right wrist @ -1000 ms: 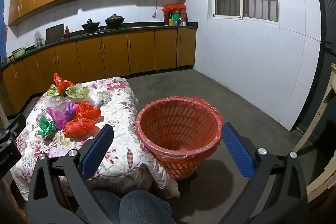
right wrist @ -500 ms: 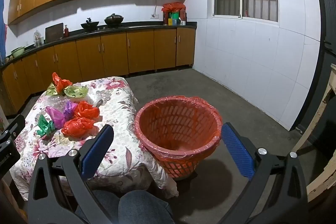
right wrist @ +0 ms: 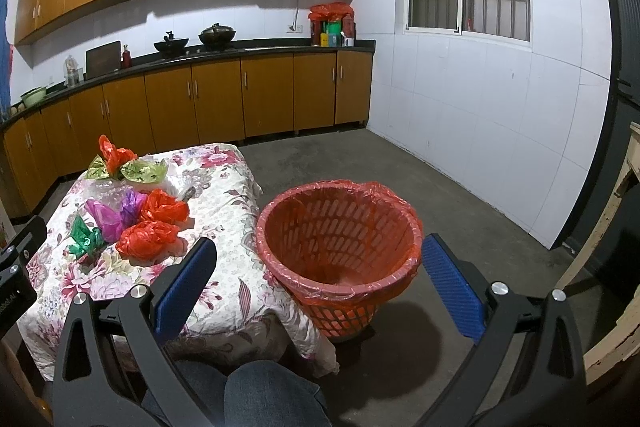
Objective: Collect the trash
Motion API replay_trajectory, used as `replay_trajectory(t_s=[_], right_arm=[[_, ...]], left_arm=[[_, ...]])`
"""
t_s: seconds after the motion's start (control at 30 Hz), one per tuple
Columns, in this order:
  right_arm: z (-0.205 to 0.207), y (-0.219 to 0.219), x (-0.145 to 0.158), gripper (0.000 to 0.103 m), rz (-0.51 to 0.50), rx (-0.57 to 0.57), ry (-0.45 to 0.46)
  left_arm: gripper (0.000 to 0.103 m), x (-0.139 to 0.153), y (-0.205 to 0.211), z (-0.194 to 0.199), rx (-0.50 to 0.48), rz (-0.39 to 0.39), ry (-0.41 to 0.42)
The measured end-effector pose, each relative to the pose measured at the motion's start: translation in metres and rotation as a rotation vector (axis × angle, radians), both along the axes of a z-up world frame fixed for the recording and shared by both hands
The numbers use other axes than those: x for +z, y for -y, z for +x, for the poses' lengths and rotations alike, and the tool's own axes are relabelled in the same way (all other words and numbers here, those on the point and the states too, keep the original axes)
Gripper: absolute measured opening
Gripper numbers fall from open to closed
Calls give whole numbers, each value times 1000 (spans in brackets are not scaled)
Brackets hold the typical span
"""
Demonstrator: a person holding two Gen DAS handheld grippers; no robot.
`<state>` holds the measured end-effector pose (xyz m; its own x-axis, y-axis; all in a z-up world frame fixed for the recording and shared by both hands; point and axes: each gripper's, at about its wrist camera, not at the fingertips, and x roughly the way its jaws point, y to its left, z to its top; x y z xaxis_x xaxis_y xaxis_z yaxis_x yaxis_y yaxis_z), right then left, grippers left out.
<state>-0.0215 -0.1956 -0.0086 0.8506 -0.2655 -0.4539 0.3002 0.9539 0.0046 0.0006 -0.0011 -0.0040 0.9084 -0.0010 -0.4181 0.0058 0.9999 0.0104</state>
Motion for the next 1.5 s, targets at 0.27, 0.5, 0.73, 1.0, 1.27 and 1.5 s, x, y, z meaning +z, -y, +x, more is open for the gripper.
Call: replay_trajectory(t_s=[0.27, 0.5, 0.73, 1.0, 1.27, 1.5], right_arm=[[0, 0, 0, 101, 0, -1, -2], [0, 0, -1, 101, -1, -1, -3], [0, 0, -1, 101, -1, 0, -4], [1, 0, -1, 101, -1, -1, -6], [1, 1, -1, 101, -1, -1, -6], [2, 0, -1, 101, -2, -1, -7]], left_arm=[[99, 0, 0, 0, 0, -1, -1], [99, -2, 1, 1, 0, -2, -2], [99, -3, 1, 1, 1, -2, -3], [99, -2, 1, 1, 0, -2, -4], [99, -3, 1, 1, 0, -3, -5], [99, -2, 1, 1, 1, -4, -6]])
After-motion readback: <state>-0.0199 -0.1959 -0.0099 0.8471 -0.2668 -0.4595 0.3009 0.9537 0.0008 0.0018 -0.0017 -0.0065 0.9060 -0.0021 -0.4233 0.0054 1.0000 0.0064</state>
